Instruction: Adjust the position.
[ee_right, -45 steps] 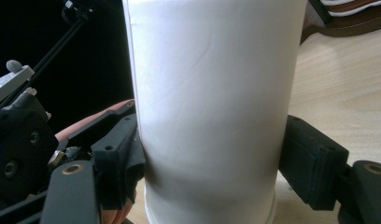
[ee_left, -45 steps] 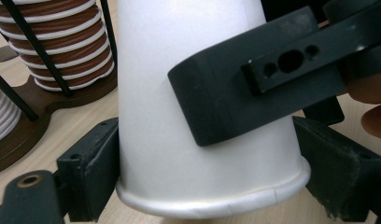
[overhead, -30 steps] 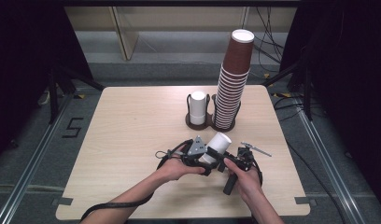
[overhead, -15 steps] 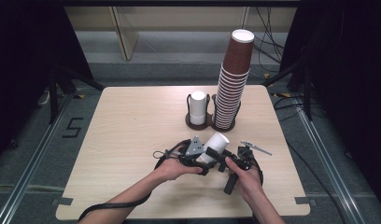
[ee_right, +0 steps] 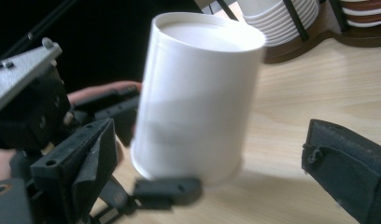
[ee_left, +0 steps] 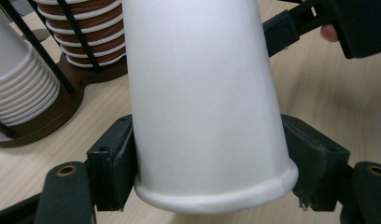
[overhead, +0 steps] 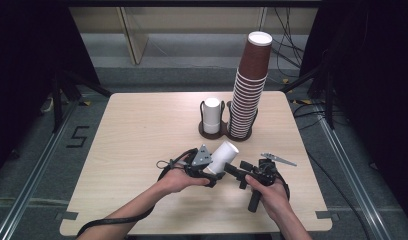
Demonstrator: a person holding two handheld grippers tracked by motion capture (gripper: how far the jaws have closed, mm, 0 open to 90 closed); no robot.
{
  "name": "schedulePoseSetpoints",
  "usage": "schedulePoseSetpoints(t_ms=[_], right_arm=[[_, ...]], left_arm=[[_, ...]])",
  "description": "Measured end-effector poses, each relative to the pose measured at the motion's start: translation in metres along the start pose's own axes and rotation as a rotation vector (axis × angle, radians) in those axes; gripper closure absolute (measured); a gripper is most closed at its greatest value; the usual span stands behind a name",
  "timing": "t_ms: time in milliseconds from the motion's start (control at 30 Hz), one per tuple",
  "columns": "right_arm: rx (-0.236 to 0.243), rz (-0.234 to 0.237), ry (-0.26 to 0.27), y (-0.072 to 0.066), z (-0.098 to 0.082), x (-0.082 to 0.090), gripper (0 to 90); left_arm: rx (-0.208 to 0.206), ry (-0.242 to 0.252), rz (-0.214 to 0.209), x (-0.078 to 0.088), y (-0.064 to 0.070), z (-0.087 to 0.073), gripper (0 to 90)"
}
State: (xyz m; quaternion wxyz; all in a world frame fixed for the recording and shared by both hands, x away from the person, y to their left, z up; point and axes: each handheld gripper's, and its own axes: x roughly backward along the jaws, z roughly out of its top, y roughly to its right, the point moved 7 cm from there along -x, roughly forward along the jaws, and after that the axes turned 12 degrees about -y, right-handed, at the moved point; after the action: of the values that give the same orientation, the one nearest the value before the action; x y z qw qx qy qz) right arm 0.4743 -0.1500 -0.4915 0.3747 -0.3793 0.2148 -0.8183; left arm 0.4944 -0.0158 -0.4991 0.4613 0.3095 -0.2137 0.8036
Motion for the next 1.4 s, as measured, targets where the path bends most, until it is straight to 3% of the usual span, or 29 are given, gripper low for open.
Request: schedulePoseSetpoints(t_ms=[167, 200, 233, 267, 467, 500, 600, 700, 733, 767, 800, 833, 867, 900, 933, 1033, 1100, 1300, 1367, 1400], right_arm=[[0.053, -0.033, -0.043, 0.005, -0.001, 0.009, 7.4], [0.076, -0.059, -0.045, 0.009, 0.0, 0.009, 7.9], [0.076, -0.062, -0.06, 0.009, -0.001, 0.011, 8.3], [0.091, -0.068, -0.066, 0.01, -0.002, 0.012, 8.5], [0.188, -0.123, -0.15, 0.022, -0.009, 0.012, 9.3], [0.178, -0.126, -0.176, 0.022, -0.011, 0.011, 9.3], [0.28, -0.167, -0.211, 0.03, -0.012, 0.011, 11.1], [0.32, -0.179, -0.253, 0.031, -0.013, 0.011, 12.8], [0.337, -0.2, -0.279, 0.032, -0.014, 0.012, 13.0], [0.385, -0.198, -0.289, 0.034, -0.013, 0.011, 13.0], [0.374, -0.199, -0.302, 0.033, -0.014, 0.01, 13.1], [0.422, -0.232, -0.323, 0.036, -0.013, 0.012, 13.1], [0.448, -0.222, -0.347, 0.036, -0.013, 0.011, 13.0], [0.482, -0.247, -0.365, 0.038, -0.013, 0.011, 12.7], [0.479, -0.248, -0.385, 0.037, -0.014, 0.011, 12.6], [0.571, -0.275, -0.432, 0.043, -0.011, 0.011, 12.6], [0.609, -0.263, -0.443, 0.041, -0.01, 0.01, 12.9], [0.754, -0.231, -0.598, 0.034, -0.016, 0.012, 15.2], [0.826, -0.221, -0.623, 0.033, -0.017, 0.009, 15.2], [0.836, -0.226, -0.636, 0.031, -0.018, 0.01, 15.2]], left_arm=[[0.002, -0.004, -0.005, 0.01, -0.003, -0.002, 26.2], [0.0, -0.003, -0.006, 0.011, -0.004, -0.003, 26.1], [-0.02, -0.021, 0.003, 0.013, -0.006, -0.005, 26.1], [-0.001, -0.02, -0.003, 0.013, -0.005, -0.006, 26.1], [-0.034, -0.042, -0.007, 0.017, -0.005, -0.013, 26.1], [-0.038, -0.046, -0.01, 0.018, -0.005, -0.013, 26.1], [-0.043, -0.057, -0.01, 0.021, -0.007, -0.016, 26.1], [-0.041, -0.067, -0.012, 0.023, -0.007, -0.019, 26.1], [-0.053, -0.079, -0.015, 0.025, -0.007, -0.02, 26.1], [-0.052, -0.087, -0.014, 0.026, -0.007, -0.021, 26.1], [-0.071, -0.104, -0.011, 0.027, -0.008, -0.022, 26.1], [-0.078, -0.109, -0.007, 0.029, -0.009, -0.023, 26.1], [-0.077, -0.109, -0.016, 0.029, -0.008, -0.023, 26.1], [-0.08, -0.116, -0.014, 0.03, -0.008, -0.024, 26.1], [-0.088, -0.123, -0.01, 0.031, -0.008, -0.025, 26.1], [-0.113, -0.148, -0.01, 0.035, -0.007, -0.027, 26.1], [-0.127, -0.166, -0.018, 0.037, -0.005, -0.029, 26.2], [-0.175, -0.232, -0.051, 0.04, -0.002, -0.036, 26.2], [-0.215, -0.273, -0.062, 0.042, -0.003, -0.038, 26.2], [-0.225, -0.277, -0.063, 0.042, -0.003, -0.038, 26.2]])
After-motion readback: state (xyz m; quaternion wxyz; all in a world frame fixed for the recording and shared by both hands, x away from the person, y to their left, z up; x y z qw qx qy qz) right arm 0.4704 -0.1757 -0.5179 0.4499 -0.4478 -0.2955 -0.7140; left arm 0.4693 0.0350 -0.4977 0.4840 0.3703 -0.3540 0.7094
